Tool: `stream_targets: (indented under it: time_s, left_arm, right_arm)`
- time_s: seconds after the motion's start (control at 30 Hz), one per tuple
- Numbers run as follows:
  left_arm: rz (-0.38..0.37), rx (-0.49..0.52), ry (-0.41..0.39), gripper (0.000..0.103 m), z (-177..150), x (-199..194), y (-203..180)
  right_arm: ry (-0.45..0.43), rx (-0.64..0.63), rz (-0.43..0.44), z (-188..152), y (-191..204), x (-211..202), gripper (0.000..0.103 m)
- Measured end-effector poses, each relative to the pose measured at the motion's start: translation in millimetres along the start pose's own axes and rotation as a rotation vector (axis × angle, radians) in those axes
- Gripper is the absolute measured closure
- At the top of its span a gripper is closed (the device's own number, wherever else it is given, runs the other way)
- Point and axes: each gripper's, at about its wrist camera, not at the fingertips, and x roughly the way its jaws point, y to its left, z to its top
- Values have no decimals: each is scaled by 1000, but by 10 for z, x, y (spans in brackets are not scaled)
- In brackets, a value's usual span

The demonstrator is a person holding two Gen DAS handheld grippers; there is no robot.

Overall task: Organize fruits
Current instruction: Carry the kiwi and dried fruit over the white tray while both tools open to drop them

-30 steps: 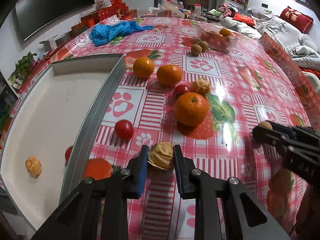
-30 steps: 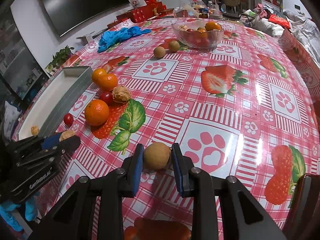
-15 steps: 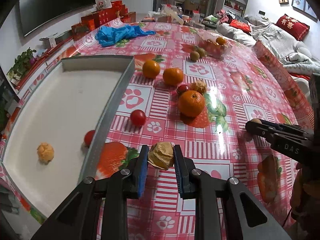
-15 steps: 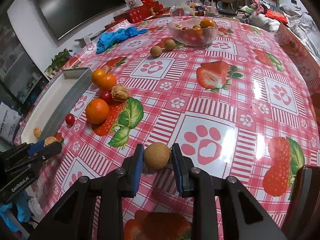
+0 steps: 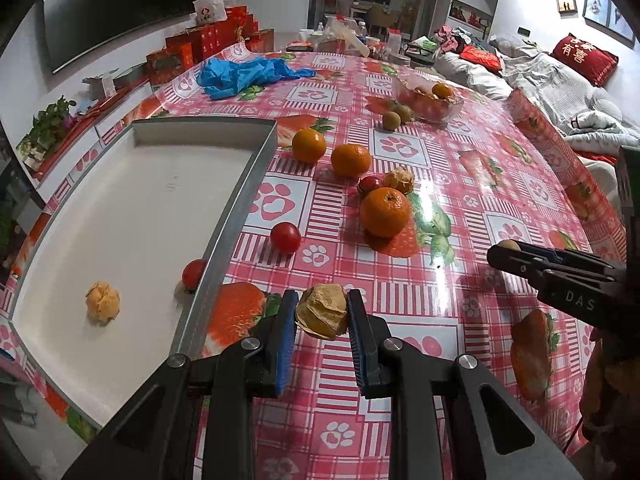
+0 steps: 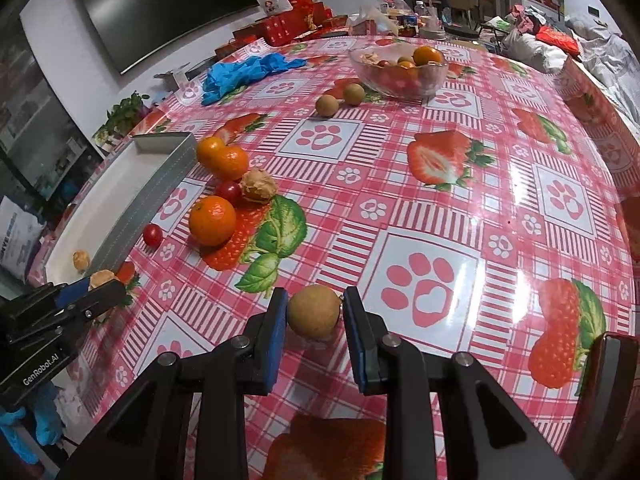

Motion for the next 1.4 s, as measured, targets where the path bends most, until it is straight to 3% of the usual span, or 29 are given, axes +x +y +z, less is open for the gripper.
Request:
stream_targets:
  time_s: [0.73,1.1,1.4]
  left_arm:
    - [4,-23,-37,77,1,-178,148]
    - [64,-96,-99,77,120,-353,676]
    - [124,-151,-129,77,228,-421,1183]
  right_arm:
    - [14,-58,10,30,321,-63,72]
    - [7,-125,48,265,743,-75,72]
    - [3,-220,113,594,1368,17,72]
